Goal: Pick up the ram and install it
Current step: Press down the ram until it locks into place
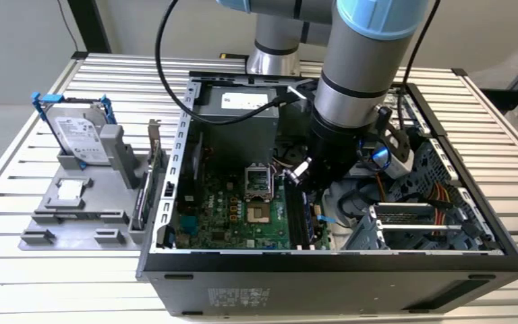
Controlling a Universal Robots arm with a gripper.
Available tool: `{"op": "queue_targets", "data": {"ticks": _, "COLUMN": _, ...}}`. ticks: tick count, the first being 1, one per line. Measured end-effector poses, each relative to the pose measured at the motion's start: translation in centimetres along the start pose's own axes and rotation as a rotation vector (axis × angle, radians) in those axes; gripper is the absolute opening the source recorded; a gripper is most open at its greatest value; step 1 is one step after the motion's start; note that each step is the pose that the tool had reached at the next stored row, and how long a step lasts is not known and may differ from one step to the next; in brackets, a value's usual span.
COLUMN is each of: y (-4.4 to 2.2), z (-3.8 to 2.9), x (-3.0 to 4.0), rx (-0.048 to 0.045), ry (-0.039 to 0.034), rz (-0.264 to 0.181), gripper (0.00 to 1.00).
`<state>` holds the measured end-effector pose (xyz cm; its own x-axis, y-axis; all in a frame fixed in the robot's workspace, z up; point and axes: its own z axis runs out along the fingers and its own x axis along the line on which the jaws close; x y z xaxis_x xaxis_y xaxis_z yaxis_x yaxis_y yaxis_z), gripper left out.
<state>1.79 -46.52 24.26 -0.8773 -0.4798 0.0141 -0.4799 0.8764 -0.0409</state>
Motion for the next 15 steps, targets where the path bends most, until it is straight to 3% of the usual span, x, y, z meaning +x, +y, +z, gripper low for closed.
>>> {"op": "queue_targets", "data": {"ticks": 15, "y": 0.00, "z": 0.00, "x": 0.00, "rx": -0.0021, "ry": -0.0059, "rz": -0.116, "gripper": 0.00}}
